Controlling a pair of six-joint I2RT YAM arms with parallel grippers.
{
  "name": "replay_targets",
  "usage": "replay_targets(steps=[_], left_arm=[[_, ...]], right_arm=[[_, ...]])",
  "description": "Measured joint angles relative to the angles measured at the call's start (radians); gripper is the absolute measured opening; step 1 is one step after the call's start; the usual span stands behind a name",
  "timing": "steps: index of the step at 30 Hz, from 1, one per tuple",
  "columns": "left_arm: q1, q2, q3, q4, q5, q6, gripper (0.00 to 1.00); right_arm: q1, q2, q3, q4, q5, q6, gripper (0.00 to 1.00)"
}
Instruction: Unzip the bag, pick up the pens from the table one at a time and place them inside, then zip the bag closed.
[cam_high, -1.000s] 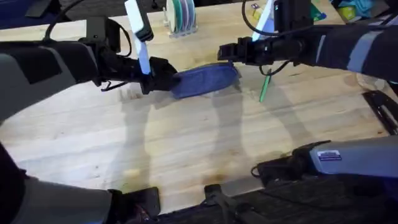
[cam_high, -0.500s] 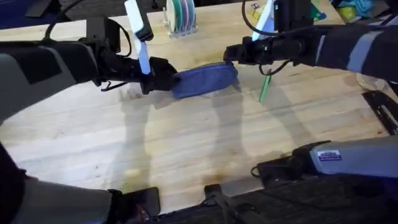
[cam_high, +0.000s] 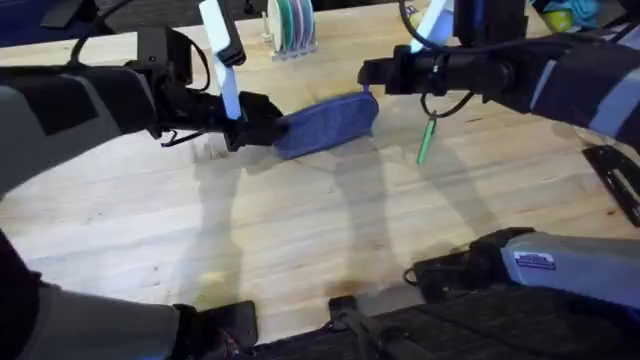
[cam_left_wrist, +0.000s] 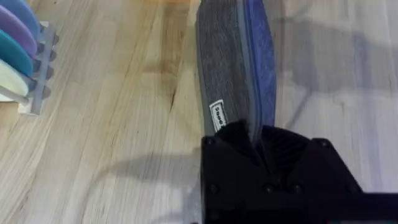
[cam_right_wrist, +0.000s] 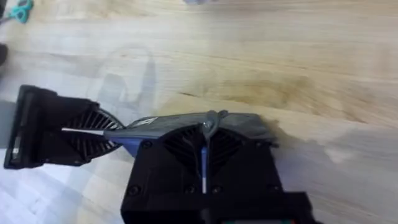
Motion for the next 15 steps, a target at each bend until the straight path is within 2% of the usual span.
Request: replay_targets(steps=[15], left_arm=[[0.000, 0.000, 0.000, 0.000, 0.003, 0.000, 0.049]], right_arm=[[0.262, 0.000, 0.002, 0.042, 0.093, 0.033, 0.033]])
